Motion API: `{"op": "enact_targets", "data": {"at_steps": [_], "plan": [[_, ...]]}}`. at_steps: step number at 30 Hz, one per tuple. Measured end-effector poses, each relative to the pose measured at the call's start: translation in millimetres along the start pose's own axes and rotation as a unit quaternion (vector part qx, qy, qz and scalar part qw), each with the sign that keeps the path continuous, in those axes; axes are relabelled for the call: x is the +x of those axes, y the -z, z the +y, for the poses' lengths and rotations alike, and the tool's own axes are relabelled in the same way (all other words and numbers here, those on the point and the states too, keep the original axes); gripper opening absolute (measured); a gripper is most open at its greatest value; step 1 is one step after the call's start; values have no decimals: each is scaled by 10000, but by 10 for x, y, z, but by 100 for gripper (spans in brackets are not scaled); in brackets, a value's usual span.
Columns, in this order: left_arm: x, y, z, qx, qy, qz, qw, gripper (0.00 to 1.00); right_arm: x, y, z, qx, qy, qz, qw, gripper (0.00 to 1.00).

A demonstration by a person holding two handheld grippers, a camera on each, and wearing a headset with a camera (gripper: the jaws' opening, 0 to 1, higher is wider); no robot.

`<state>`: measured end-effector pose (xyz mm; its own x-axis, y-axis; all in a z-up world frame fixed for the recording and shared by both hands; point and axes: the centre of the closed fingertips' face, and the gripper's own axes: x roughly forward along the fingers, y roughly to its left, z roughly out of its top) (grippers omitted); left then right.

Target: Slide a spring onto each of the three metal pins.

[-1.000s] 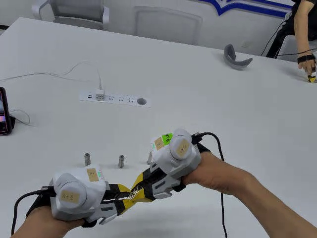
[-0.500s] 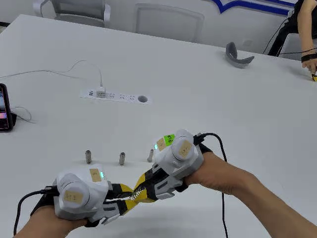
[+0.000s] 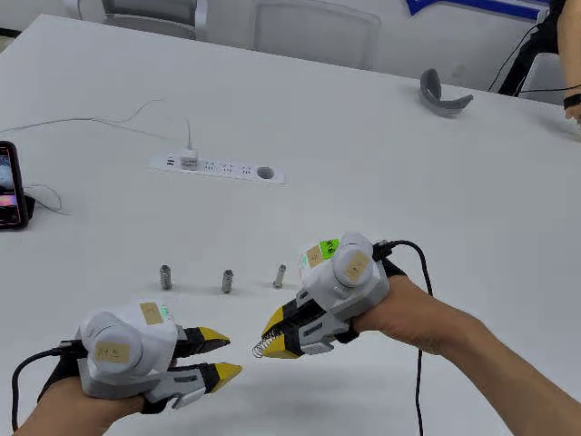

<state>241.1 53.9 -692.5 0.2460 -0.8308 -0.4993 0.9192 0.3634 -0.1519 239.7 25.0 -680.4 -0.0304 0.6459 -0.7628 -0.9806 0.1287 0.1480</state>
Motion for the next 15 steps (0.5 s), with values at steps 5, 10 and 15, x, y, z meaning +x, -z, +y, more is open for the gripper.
{"op": "enact_targets", "data": {"at_steps": [5,10,15], "plan": [[-28,49,59,-50,-126,49,9999,26,4,73,-36,27,74,98,9999,13],[-63,75,134,-133,-258,39,9996,27,-19,124,-80,68,125,138,9998,13],[-105,103,217,-208,-403,38,9990,31,-48,203,-143,139,202,246,9994,13]]}}
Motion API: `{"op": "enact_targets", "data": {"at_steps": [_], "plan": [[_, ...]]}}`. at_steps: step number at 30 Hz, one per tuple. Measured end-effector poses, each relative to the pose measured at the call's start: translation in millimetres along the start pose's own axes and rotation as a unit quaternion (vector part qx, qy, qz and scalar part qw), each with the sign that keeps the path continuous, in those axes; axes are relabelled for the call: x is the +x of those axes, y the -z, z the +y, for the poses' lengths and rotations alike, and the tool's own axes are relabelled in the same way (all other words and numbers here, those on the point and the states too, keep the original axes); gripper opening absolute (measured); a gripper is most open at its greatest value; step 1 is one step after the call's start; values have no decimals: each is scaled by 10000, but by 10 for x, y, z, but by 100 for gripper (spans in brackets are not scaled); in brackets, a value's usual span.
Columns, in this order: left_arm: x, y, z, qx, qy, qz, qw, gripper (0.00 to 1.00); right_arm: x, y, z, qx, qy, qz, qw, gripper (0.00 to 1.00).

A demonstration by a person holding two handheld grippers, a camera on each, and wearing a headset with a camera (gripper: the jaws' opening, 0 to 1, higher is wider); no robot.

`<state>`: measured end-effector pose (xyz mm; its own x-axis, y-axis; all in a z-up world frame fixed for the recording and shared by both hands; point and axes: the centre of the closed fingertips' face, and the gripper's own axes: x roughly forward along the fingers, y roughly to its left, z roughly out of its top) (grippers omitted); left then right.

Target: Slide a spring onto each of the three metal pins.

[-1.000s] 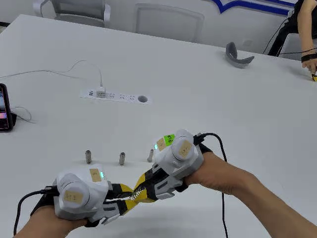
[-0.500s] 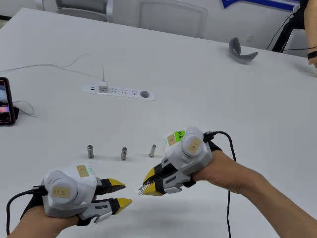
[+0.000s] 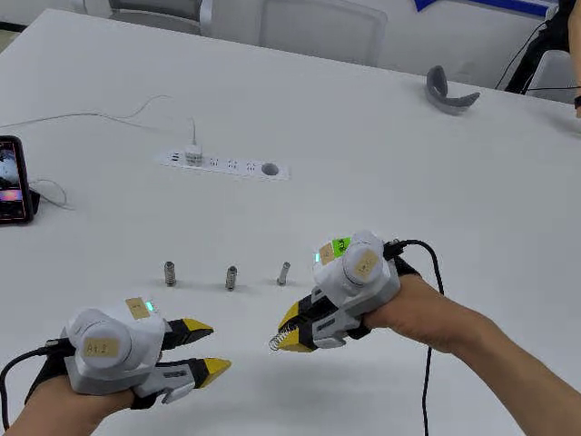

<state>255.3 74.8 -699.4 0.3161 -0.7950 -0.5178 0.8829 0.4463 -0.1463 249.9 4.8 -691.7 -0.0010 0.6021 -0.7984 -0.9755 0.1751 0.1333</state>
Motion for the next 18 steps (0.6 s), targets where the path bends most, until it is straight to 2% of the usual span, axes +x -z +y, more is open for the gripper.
{"op": "enact_targets", "data": {"at_steps": [9,14,18], "plan": [[-83,64,149,-116,-241,45,9996,38,-41,123,-150,89,161,146,9997,12],[-161,96,289,-278,-475,12,9985,42,-70,152,-297,209,330,153,9991,12],[-215,123,352,-334,-580,16,9978,44,-94,170,-391,247,438,194,9985,12]]}}
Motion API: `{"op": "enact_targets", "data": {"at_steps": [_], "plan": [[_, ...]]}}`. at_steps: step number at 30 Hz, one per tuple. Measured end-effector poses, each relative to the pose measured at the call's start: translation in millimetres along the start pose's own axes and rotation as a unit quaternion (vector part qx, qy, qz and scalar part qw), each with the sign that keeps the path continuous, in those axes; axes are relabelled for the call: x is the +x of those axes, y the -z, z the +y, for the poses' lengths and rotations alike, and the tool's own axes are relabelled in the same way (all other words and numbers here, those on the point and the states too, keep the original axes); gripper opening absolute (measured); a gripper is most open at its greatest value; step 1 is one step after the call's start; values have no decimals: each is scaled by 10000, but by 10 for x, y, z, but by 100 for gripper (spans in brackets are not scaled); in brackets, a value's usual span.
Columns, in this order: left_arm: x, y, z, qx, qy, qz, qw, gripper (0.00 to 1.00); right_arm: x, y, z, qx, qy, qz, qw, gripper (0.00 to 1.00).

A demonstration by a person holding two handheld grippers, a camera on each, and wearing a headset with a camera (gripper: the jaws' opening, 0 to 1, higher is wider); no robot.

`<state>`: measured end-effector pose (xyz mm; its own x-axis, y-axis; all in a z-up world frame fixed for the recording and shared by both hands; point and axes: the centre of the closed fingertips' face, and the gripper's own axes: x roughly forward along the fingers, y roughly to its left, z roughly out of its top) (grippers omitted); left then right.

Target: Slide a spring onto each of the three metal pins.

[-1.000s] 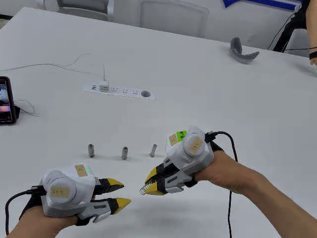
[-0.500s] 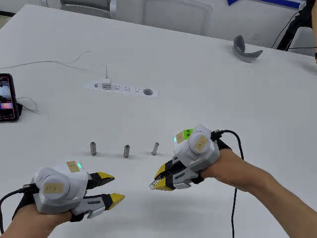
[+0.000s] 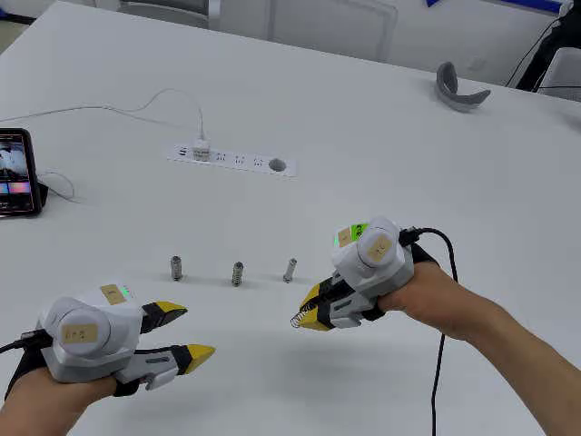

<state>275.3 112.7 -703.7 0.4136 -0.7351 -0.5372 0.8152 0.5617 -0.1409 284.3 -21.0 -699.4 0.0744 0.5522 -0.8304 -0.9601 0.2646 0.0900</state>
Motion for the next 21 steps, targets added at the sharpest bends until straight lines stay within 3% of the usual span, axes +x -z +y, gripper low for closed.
{"op": "enact_targets", "data": {"at_steps": [7,21], "plan": [[-81,20,181,-226,-297,-65,9993,48,-24,30,-171,45,162,95,9998,12],[-138,73,277,-506,-550,-46,9972,58,65,152,-366,53,275,316,9991,12]]}}
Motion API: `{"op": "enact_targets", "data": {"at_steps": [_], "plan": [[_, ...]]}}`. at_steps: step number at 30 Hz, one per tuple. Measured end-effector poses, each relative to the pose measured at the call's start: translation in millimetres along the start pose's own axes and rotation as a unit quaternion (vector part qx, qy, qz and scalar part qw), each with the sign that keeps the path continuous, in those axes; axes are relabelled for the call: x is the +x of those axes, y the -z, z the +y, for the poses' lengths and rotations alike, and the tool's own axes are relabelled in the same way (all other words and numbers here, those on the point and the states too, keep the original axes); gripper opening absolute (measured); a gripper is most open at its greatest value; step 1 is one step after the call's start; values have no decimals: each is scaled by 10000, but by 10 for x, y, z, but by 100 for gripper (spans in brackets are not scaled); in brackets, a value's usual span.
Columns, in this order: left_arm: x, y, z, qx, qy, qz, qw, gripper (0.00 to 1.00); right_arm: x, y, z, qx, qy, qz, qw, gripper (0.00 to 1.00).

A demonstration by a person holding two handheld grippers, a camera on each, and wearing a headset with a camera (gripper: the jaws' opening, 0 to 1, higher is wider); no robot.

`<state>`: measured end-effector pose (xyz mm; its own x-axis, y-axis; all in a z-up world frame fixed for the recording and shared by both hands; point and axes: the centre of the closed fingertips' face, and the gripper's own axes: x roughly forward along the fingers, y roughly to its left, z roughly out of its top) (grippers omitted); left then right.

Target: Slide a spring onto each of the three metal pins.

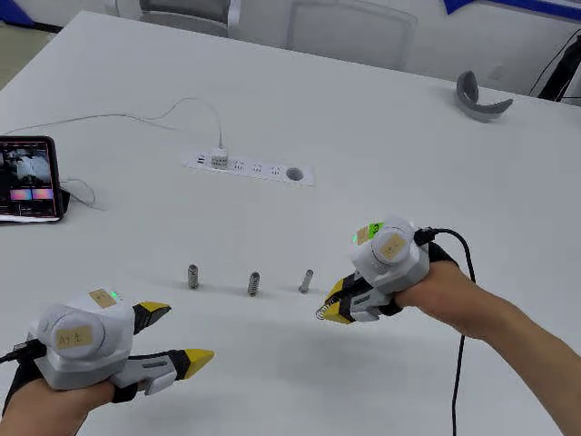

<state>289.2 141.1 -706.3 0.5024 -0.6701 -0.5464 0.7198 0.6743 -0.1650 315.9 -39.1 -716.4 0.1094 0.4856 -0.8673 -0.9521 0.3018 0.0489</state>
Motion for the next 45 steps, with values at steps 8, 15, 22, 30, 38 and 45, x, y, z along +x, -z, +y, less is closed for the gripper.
{"op": "enact_targets", "data": {"at_steps": [8,15,22,30,38,45], "plan": [[-48,65,84,-107,-135,52,9998,62,7,-5,-135,-7,83,10,10000,13],[-81,90,116,-190,-221,47,9996,64,35,1,-260,-1,128,65,9999,13],[-107,172,119,-253,-238,114,9993,65,62,-30,-367,-60,184,108,9998,13],[-141,204,145,-300,-269,131,9991,65,58,-65,-535,-65,326,140,9993,13],[-165,203,184,-349,-311,98,9989,65,60,-114,-666,-148,409,180,9989,13],[-198,218,217,-387,-365,95,9985,66,100,-136,-737,-199,388,219,9988,13]]}}
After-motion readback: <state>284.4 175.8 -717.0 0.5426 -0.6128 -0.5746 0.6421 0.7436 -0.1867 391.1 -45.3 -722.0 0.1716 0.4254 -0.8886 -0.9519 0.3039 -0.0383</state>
